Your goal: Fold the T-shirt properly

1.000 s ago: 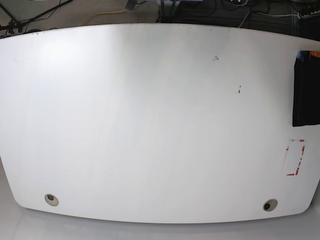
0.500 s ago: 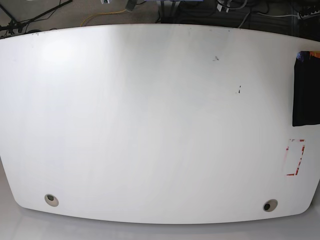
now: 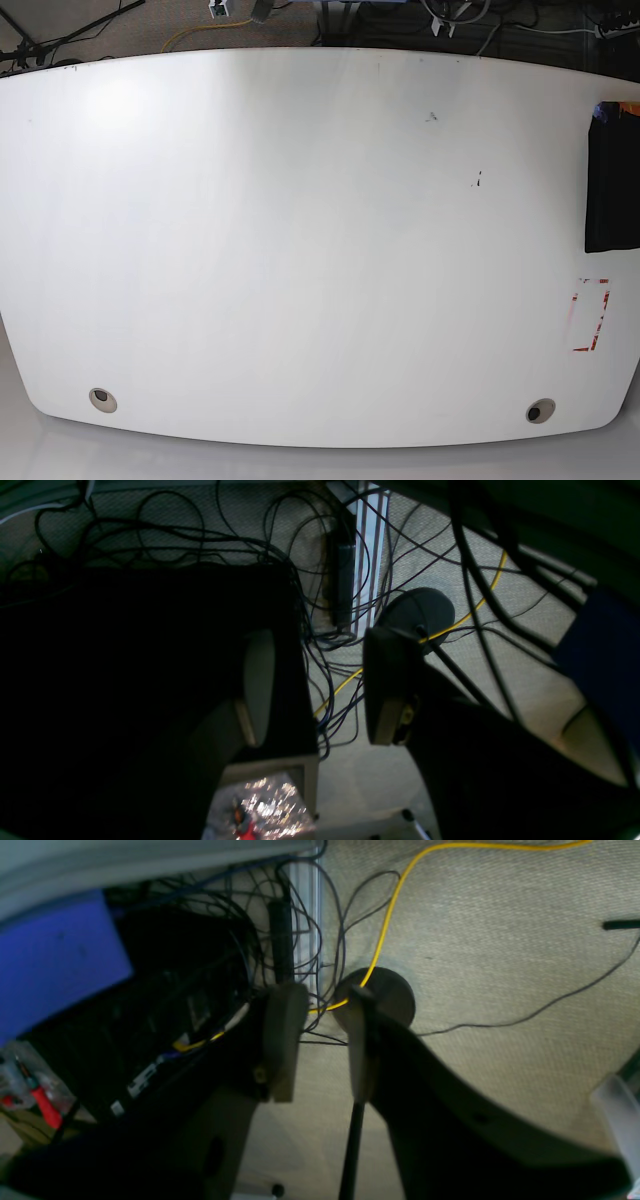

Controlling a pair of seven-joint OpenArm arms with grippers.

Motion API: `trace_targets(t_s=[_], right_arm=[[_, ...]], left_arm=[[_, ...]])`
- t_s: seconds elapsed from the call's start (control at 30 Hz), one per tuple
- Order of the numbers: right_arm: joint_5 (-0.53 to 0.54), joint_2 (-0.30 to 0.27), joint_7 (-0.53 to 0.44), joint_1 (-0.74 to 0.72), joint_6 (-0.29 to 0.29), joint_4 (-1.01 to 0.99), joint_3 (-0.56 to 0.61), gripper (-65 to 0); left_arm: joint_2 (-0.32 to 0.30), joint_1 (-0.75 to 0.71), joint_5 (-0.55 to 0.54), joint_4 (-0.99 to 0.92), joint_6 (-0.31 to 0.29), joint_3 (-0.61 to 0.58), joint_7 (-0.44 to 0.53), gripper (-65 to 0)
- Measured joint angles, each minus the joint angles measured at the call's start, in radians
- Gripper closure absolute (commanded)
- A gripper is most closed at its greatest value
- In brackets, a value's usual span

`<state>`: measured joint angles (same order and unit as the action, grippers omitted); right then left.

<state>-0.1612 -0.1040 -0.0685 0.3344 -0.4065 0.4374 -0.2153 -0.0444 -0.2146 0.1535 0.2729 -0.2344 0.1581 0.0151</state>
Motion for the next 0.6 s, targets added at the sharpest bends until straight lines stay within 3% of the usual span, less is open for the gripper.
trace_targets(t_s=[0.2,0.6], right_arm=[[0.000,-0.005,0.000,-0.049,0.057,-0.057,0.000,-16.5],[0.000,-0.004,0.001,-0.066,0.063,-0.075,0.000,-16.5]], left_arm=[[-0.008,0.066,0.000,-0.091,0.079,0.000,-0.002,-26.0],[-0.016,0.063,0.000,-0.096,0.088,0.000,0.000,-26.0]])
